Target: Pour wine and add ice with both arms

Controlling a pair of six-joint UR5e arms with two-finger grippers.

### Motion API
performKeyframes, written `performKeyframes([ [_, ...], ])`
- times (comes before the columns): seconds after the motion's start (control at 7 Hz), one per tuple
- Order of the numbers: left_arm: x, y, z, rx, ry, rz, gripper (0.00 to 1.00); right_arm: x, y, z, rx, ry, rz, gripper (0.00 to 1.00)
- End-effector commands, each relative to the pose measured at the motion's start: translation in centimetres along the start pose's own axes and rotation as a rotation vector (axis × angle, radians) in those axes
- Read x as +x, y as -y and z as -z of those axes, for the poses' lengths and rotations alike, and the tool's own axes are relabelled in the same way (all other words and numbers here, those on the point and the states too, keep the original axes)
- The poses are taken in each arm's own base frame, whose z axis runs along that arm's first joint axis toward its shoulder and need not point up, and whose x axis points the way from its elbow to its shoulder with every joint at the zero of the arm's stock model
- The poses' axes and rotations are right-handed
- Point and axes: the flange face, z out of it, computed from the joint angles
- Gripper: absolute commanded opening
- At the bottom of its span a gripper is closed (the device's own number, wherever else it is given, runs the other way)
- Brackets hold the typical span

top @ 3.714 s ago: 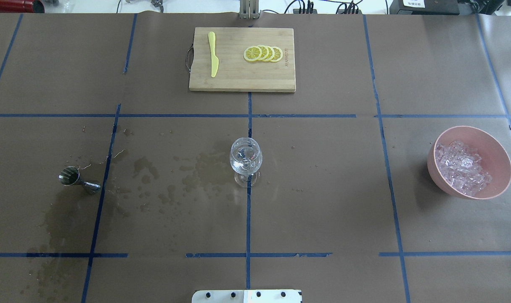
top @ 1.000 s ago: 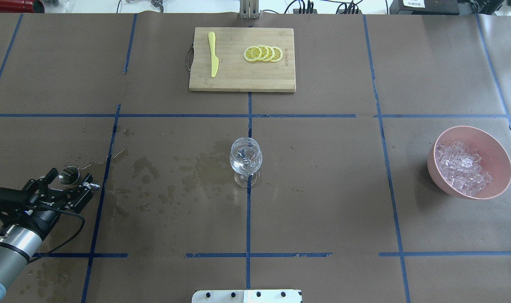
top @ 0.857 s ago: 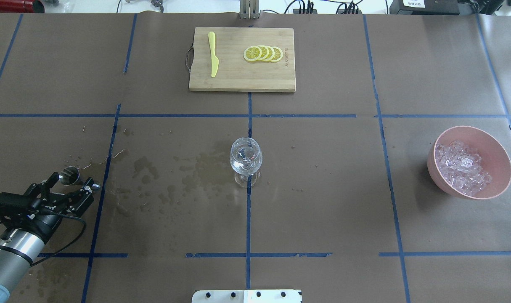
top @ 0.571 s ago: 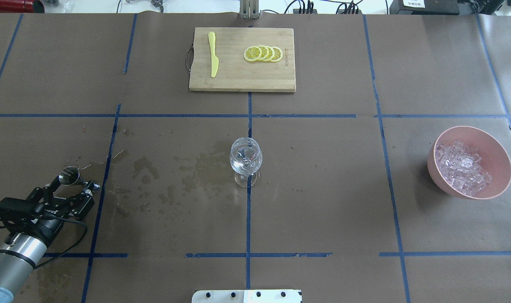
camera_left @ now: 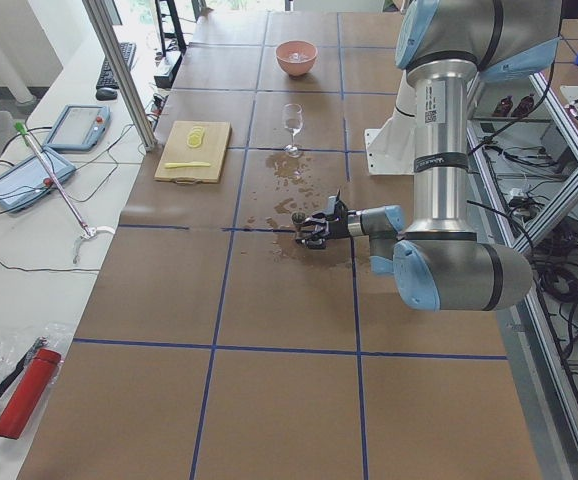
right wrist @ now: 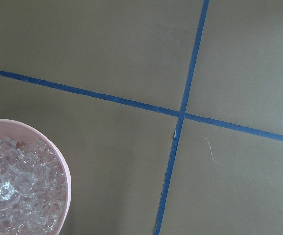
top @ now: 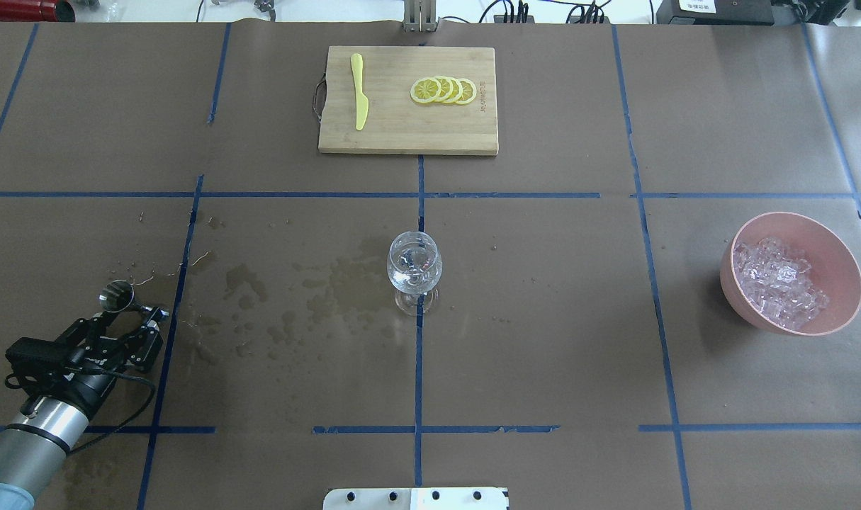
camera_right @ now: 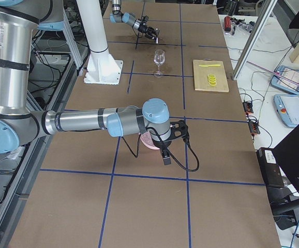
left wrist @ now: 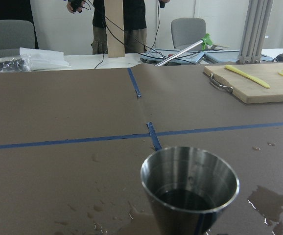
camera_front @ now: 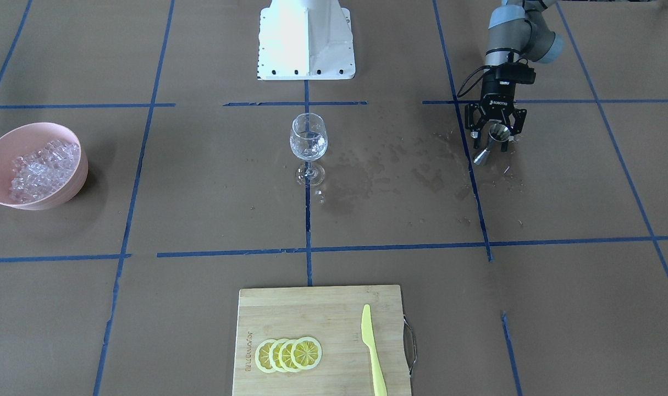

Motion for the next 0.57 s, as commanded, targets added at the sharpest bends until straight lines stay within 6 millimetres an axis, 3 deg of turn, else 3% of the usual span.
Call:
performKeyframes([
  [0.0, 0.13, -0.08, -0.05, 0.001, -0.001, 0.0, 0.71, 0.01, 0.01, -0.01, 0.0, 0.0, 0.0, 1.0],
  [0.43, 0.3, 0.24, 0.04, 0.011, -0.001, 0.008, 0.69, 0.01, 0.01, -0.01, 0.0, 0.0, 0.0, 1.0],
])
